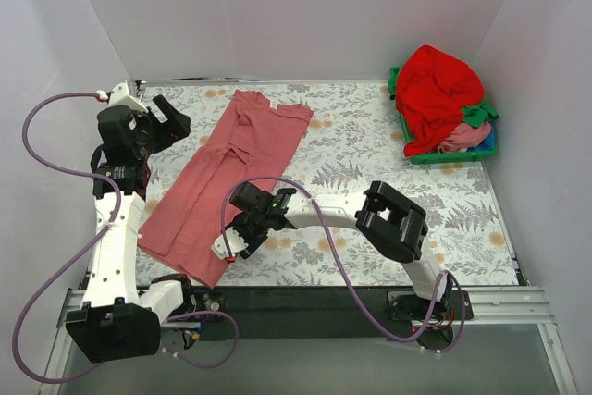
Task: Fold and stack the t-shirts
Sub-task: Fold the tshirt
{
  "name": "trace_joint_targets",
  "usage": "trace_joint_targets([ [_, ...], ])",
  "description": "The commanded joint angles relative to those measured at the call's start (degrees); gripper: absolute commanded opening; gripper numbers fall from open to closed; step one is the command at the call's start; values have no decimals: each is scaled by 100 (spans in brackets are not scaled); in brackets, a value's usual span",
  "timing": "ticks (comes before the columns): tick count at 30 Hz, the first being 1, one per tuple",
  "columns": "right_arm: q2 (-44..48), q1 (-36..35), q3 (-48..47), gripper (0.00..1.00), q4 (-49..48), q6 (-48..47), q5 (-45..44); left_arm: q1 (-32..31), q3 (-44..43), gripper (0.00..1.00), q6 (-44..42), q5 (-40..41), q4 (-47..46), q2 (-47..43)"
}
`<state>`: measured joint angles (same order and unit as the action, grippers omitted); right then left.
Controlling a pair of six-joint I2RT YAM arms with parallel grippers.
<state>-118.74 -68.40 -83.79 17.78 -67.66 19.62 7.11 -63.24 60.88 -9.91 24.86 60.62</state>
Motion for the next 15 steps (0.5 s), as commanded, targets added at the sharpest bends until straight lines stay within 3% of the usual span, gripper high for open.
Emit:
trace_joint_targets([
  [1,-132,-50,-164,53,-169,68,-151,9,-56,82,-120,104,124,-173],
  [4,-228,-59,-173,44,-222,130,-230,9,-65,82,-120,77,115,-173],
  [10,-255,-51,37,3,-222,86,-362,9,-48,82,-138,77,142,-208],
  [15,43,46,494,1,-205,-98,-406,0,-39,82,-156,25,133,-200],
])
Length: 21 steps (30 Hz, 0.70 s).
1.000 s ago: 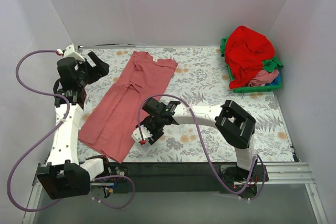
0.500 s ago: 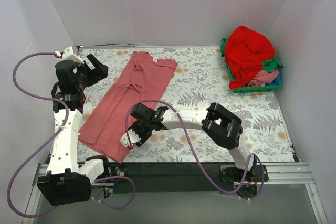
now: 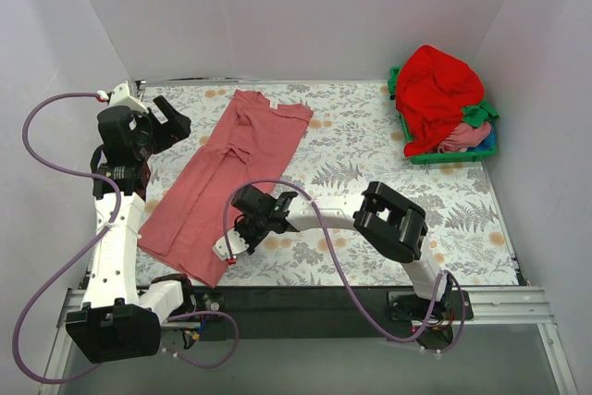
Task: Fold and stack the t-shirts
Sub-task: Fold the tshirt
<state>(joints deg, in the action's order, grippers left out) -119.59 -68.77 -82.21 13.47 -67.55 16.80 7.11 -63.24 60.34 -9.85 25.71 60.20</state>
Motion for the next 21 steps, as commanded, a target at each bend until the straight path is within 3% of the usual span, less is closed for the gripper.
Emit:
trace_joint_targets([
  [1,216,118,547,1,234,-135,-107,0,-39,82,-110,9,56,-158],
  [12,2114,1206,2736,1,1385,-1364,140,-17,66,82,-101,-605,-75,-44],
  [21,3494,2535,3764,2,2396,-2157,-194,-35,234,81,601,-2398,-453,1264],
])
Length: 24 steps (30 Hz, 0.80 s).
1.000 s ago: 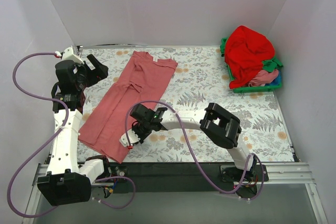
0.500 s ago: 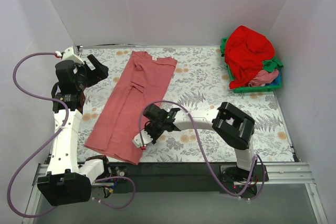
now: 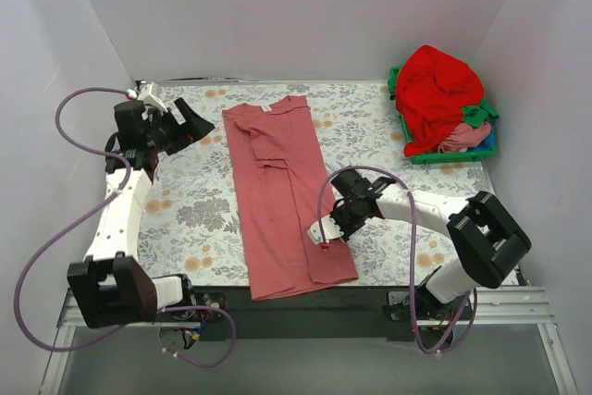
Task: Fold and stack the t-shirts
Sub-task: Fold the tshirt
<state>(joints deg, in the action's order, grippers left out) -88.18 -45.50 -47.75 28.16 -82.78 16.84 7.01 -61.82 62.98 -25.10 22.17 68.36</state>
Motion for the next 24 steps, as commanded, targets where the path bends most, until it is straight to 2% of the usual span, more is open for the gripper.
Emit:
trace_joint_targets([
  [1,441,286,371,4,971,-695,-242,-32,74,81,390,-987,-143,633],
  [3,652,541,476,8,989,-730,-313,-85,4,80,539,-1084,-248,1055],
  [6,899,857,503,32,1007,-722,-296,-269,-172,79,575,-866,-354,1635],
  [7,1021,919,442,43,1024,-696,-269,-313,-268,78,584,-786,-302,1794],
  [10,1171,1139,171,55,1042,-485,-138,-507,-751,77,549,-234,-100,2593],
  [14,1181,1472,-321,60,1033,-116,239,-822,-1322,73,522,444,-2,3437],
  [17,979,1736,-848,60,955,612,625,-841,-1832,69,496,857,33,4096],
  [21,663,2123,-1307,60,639,2156,1496,-841,-2535,66,426,893,190,4791],
  [24,557,2291,-1272,60,190,2766,2103,-859,-3150,65,355,884,419,5309],
])
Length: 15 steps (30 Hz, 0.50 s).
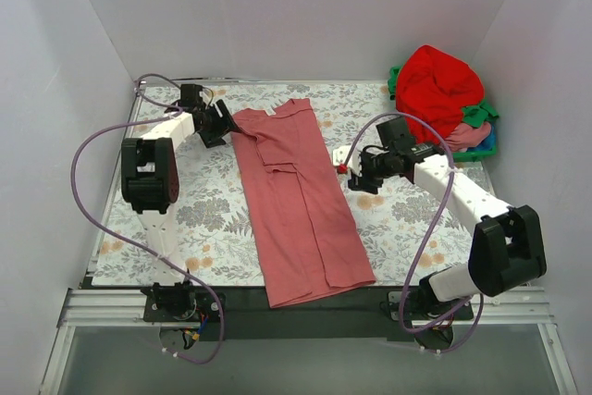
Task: Fold and stack the t-shirts
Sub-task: Fold the tshirt
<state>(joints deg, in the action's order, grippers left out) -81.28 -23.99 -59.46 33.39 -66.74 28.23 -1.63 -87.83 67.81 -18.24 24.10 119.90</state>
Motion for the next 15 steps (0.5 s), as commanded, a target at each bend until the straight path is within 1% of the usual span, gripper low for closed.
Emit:
trace_joint_targets([
  [1,-178,140,-66,60,-402,1363,1044,5,-699,64,-145,215,331,261],
  [4,-170,175,66,59,-456,1366,975,5,-1331,62,-207,339,499,744],
  [7,-73,289,216,59,-561,1409,1088,5,-1649,59,-224,313,666,1008],
  [8,-55,376,242,59,-561,1418,1184,5,-1736,55,-233,312,701,1079],
  [13,-2,614,304,59,-614,1462,1439,5,-2325,43,-216,374,982,1545],
  [14,15,623,312,59,-614,1471,1457,5,-2413,36,-207,365,1026,1615],
  [15,33,641,321,59,-623,1471,1466,5,-2571,32,-198,365,1070,1677],
])
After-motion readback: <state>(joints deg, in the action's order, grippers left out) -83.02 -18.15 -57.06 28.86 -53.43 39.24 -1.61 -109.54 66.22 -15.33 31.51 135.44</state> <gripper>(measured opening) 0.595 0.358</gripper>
